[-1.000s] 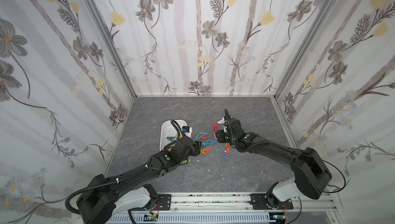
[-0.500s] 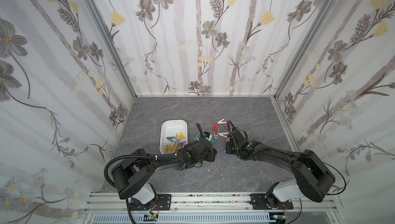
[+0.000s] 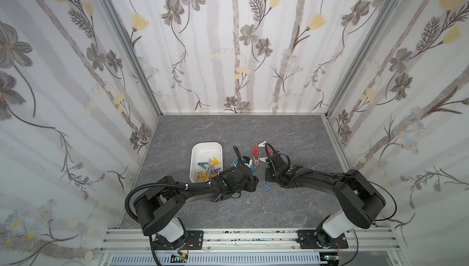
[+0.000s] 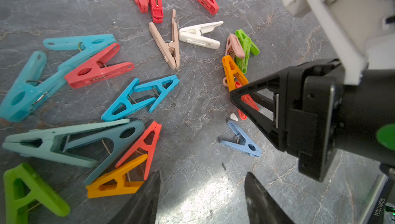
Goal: Put the clothespins into the storage box
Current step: Pick up the clothespin from the center of the board, then place the clothespin in the storage box.
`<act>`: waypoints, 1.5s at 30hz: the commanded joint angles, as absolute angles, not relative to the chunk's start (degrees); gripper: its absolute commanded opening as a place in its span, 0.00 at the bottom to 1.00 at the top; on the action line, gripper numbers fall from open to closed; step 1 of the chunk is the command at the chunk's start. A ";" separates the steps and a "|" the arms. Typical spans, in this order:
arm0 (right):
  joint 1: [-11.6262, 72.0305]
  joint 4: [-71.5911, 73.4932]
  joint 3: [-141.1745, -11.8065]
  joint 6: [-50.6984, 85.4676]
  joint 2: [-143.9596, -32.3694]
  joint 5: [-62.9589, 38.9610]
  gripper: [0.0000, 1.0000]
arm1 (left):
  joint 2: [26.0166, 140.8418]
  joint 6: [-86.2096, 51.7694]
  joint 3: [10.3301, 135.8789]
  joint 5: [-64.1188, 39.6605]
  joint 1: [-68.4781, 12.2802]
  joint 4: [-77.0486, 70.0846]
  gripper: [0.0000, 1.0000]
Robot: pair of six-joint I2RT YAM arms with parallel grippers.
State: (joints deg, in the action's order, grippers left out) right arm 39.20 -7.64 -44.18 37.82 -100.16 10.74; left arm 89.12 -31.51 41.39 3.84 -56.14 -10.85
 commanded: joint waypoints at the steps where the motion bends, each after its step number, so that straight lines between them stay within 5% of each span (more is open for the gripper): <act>1: 39.19 -6.74 -45.43 37.27 -101.53 13.07 0.27 | 88.56 -31.23 41.22 4.12 -56.17 -12.39 0.63; 13: 41.06 -10.82 -44.74 36.93 -97.47 16.00 0.11 | 87.02 -31.10 41.39 5.42 -56.09 -11.04 0.63; 24: 49.89 -16.59 -50.05 38.83 -92.09 14.54 0.09 | 75.22 -31.23 38.96 7.47 -49.64 -7.50 0.63; 45: 57.75 -13.41 -85.35 35.30 -113.19 0.96 0.06 | 42.63 -35.12 33.13 25.57 -32.84 14.50 0.63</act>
